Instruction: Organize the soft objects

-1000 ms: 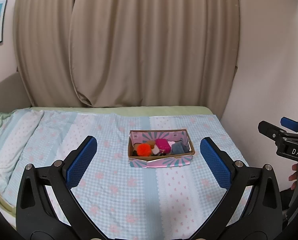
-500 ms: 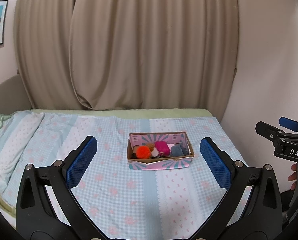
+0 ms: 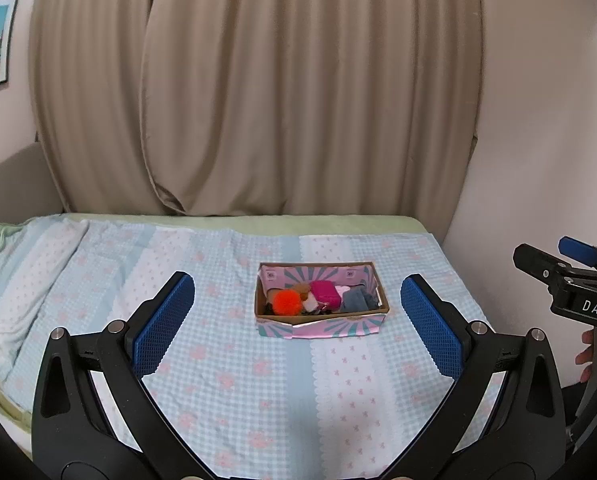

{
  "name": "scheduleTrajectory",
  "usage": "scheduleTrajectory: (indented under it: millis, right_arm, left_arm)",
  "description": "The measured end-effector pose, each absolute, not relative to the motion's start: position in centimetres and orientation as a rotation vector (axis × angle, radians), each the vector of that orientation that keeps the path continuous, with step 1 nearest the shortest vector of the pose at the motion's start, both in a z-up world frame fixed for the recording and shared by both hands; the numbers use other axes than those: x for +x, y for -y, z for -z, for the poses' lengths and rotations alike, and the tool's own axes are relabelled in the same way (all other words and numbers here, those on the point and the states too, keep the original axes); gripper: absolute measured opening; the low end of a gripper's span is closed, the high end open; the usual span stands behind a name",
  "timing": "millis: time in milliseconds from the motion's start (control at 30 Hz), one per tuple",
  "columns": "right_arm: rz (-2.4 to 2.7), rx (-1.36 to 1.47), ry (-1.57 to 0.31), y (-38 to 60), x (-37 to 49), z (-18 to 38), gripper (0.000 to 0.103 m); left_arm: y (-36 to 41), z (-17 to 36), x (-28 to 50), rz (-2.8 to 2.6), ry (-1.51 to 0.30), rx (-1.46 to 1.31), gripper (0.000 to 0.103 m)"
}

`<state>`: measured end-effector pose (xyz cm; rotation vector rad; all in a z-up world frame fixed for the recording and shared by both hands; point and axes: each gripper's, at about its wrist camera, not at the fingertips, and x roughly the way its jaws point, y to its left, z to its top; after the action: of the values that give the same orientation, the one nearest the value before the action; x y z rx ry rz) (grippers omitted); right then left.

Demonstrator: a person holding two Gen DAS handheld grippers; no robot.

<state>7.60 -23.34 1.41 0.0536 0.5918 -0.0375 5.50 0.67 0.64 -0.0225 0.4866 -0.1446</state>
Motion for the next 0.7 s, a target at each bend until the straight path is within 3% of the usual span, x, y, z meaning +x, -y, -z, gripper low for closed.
scheduleTrajectory:
  millis: [700]
  right_arm:
    - [0.049,0.069,-0.605,23.6,8.6,-1.2,0.101]
  left_arm:
    - [-1.3,0.4,7.2,0.102,-0.493,-0.054,0.103]
